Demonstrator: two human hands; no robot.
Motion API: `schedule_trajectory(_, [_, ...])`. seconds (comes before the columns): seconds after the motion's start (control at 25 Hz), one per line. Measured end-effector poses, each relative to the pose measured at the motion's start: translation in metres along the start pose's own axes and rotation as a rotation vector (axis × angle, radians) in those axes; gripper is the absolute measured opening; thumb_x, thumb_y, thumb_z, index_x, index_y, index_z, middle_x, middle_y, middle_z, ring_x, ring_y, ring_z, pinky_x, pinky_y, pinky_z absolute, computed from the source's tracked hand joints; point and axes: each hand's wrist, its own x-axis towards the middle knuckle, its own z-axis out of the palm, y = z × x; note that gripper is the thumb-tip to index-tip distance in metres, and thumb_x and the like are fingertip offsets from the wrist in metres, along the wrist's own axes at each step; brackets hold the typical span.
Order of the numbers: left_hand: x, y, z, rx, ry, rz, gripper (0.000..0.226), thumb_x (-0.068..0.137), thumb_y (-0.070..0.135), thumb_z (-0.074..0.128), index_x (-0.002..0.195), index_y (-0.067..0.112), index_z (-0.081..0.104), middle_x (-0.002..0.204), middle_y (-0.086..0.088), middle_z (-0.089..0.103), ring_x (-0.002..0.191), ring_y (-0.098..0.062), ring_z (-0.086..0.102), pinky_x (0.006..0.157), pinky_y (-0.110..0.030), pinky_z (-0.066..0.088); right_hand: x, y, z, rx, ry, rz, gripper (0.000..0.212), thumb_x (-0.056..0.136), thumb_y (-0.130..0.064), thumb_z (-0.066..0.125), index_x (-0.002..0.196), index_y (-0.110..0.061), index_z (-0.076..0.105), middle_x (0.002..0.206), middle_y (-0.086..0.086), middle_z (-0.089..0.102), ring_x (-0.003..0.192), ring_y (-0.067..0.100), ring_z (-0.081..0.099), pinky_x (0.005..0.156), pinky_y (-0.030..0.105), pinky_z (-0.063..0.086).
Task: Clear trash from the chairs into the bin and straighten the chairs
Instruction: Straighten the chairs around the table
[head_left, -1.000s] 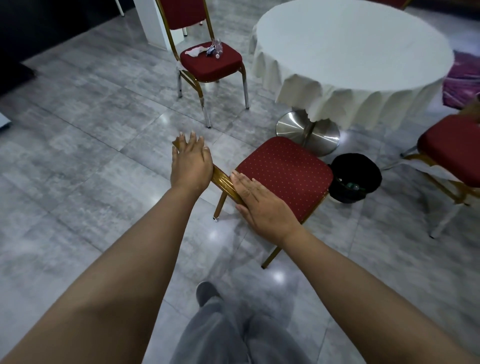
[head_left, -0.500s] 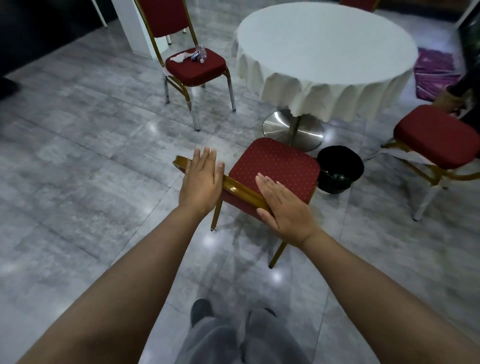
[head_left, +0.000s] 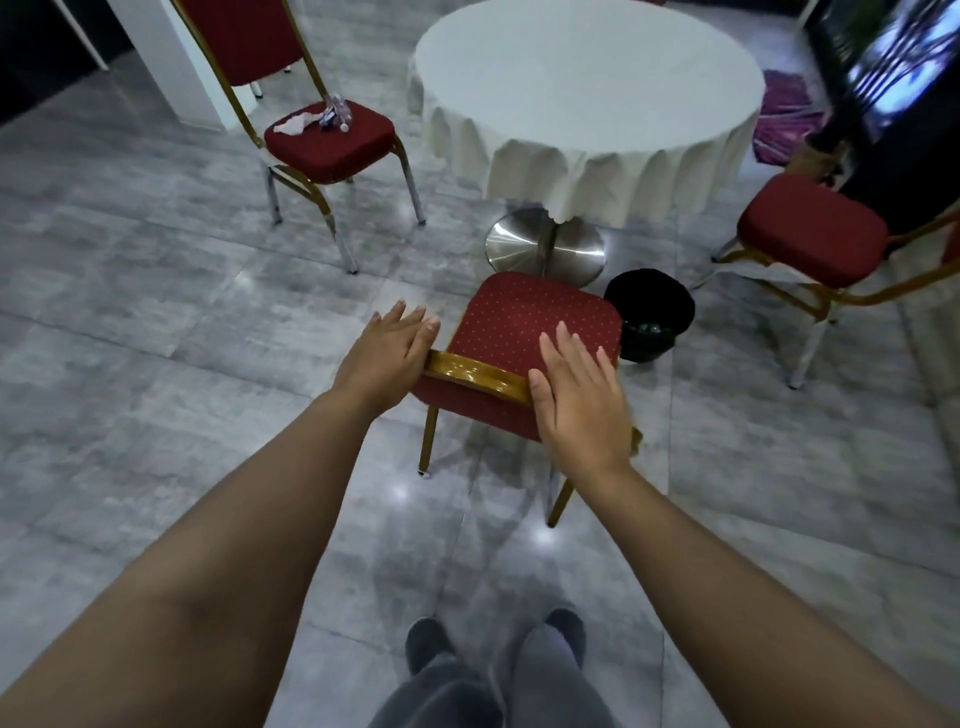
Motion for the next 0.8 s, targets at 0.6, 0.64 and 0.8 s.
schedule_trajectory(0.6, [-0.030, 0.047, 0.030, 0.124, 0.176, -0.129, 0.066, 0.094, 0.042, 0.008, 0.094, 0.016, 0.068, 0.092, -0.003, 0.070, 0.084, -0.023, 0.062, 0.071, -0.035, 0.046, 0.006, 0.057, -0.020, 0.010, -0.006, -0.101, 0.062, 0.099, -0.043, 0.019, 0.140, -0.011, 0.052, 0.142, 0.009, 0.055, 0.134, 0.025, 0.049, 0.114, 0.038, 0.032])
schedule_trajectory(0.64, [-0.033, 0.055, 0.035, 0.120, 0.189, -0.138, 0.062, 0.096, 0.041, 0.010, 0.089, 0.016, 0.066, 0.088, -0.004, 0.070, 0.080, -0.023, 0.061, 0.068, -0.035, 0.044, 0.008, 0.065, -0.023, 0.005, -0.017, -0.106, 0.064, 0.098, -0.044, 0.017, 0.140, -0.010, 0.052, 0.140, 0.010, 0.057, 0.132, 0.026, 0.050, 0.114, 0.039, 0.032])
schedule_trajectory(0.8, [-0.035, 0.069, 0.050, 0.017, 0.252, -0.148, 0.056, 0.102, 0.032, 0.018, 0.119, 0.010, 0.067, 0.120, -0.010, 0.069, 0.112, -0.024, 0.061, 0.099, -0.038, 0.043, 0.011, 0.079, -0.026, 0.009, -0.017, -0.121, 0.064, 0.098, -0.046, 0.016, 0.136, -0.012, 0.056, 0.138, 0.008, 0.059, 0.129, 0.024, 0.053, 0.112, 0.040, 0.034])
